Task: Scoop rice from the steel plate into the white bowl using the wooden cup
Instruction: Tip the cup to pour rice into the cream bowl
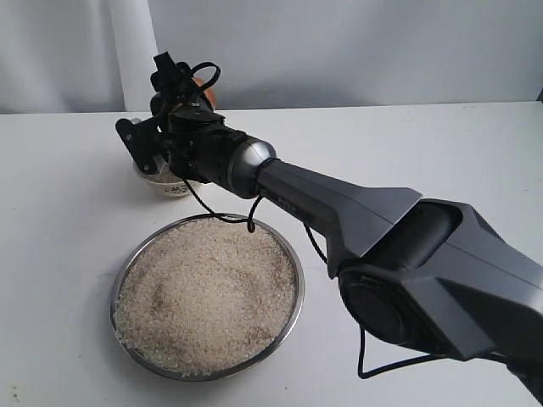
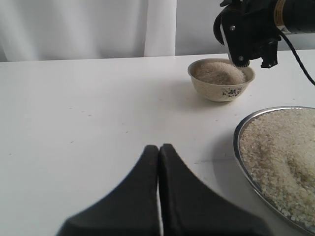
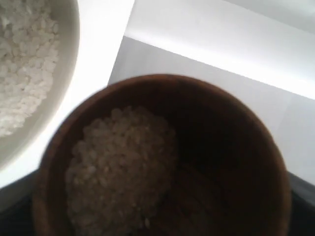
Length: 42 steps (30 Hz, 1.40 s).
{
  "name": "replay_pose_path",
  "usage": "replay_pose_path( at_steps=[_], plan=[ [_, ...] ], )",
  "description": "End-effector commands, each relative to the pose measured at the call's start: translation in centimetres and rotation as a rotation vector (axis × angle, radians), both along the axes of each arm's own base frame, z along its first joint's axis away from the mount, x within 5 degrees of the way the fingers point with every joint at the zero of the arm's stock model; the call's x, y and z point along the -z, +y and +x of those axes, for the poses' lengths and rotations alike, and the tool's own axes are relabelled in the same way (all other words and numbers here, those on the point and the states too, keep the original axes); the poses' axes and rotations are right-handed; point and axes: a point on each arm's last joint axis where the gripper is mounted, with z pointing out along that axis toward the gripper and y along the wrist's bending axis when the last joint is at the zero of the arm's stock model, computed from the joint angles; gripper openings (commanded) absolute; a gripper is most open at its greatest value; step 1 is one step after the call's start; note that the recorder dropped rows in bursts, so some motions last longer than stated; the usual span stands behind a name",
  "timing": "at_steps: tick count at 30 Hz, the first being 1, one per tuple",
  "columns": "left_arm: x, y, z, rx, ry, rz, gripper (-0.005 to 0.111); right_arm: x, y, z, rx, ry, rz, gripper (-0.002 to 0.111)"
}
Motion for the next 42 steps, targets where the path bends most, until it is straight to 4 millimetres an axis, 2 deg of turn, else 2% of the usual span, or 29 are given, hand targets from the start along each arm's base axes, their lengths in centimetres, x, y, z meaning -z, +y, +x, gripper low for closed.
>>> replay_pose_path(
  at_steps=[1,9,14,17,21,28,42],
  plan=[
    [-0.1,0.0,0.0,0.005,-0.015,-0.001,0.000,-1.1,0.1,0.1,-0.046,-0.065,-0.071,0.000],
    [-0.1,0.0,0.0,0.005,-0.015,-0.001,0.000,-1.2,0.3,0.0,-0.095,-0.099,-0.167,0.000],
    [-0.1,0.0,0.0,0.005,-0.015,-0.001,0.000,0.5,0.4,0.2,-0.122,-0.127,-0.255,0.000],
    [-0.1,0.0,0.0,0.005,-0.015,-0.001,0.000,0.1,0.4,0.2,-0.125,-0.151,-0.272,0.000],
    [-0.1,0.0,0.0,0.005,-0.015,-0.001,0.000,0.7,0.6,0.0,-0.144,-0.175,-0.336,0.000],
    [-0.1,0.0,0.0,0.005,-0.015,-0.001,0.000,-0.7,1.0,-0.3,-0.166,-0.250,-0.390,0.000],
    [-0.1,0.0,0.0,0.005,-0.015,-0.001,0.000,-1.2,1.1,-0.3,-0.161,-0.296,-0.395,0.000]
  ],
)
